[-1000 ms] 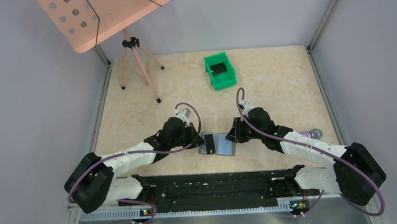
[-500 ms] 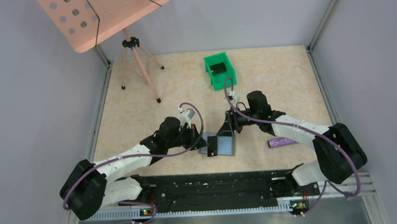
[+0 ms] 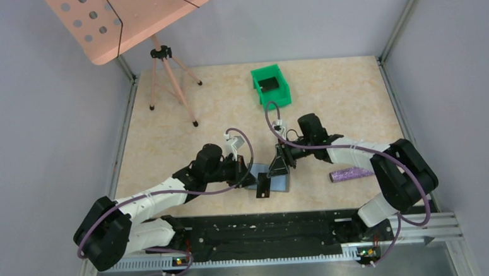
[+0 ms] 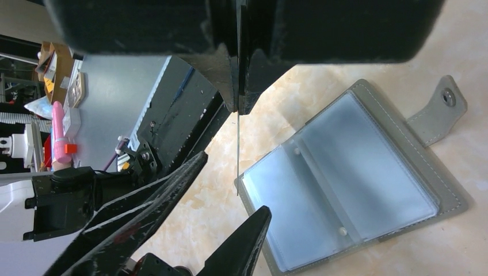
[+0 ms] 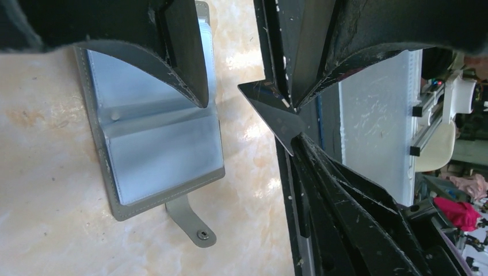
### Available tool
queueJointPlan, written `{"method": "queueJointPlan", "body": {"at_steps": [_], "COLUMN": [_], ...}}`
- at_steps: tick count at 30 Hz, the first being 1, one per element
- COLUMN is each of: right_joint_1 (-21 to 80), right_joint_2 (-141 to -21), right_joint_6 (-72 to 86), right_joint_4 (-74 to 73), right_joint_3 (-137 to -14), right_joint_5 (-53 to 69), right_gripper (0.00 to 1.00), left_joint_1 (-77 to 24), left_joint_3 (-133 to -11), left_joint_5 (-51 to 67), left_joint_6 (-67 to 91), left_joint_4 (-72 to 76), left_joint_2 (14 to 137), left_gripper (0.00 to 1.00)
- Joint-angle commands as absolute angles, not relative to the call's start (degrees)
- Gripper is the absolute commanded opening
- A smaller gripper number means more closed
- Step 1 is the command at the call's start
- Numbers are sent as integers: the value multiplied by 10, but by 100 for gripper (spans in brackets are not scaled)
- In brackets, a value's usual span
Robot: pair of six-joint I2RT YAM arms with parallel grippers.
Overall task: Take the credit cards out of the card holder
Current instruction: Place the credit card in the storage box.
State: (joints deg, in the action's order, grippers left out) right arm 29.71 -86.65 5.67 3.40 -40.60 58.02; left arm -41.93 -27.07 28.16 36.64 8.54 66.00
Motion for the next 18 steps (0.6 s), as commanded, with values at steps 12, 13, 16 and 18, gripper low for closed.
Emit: {"method": "queueJointPlan", "body": {"at_steps": [12,13,16,18], "right_joint_1": [294,295,294,295], "right_joint_2": [-882,-882,-882,-883], "right_joint_6": [26,25,25,25], "right_joint_4": [35,34,33,33], "right_joint_3": [-426,-425,-423,-423], "right_joint_5": [642,644,646,647], "right_gripper": [37,37,33,28], "left_joint_1": [-419,-419,-420,-419], "left_joint_3": [-272,-271,-270,-268], "left_joint_5": [297,296,290,287], "left_joint_6": [351,351,350,351], "left_joint_4": [112,111,111,110], "left_joint_2": [646,645,642,640], "left_gripper": [0,0,0,0]}}
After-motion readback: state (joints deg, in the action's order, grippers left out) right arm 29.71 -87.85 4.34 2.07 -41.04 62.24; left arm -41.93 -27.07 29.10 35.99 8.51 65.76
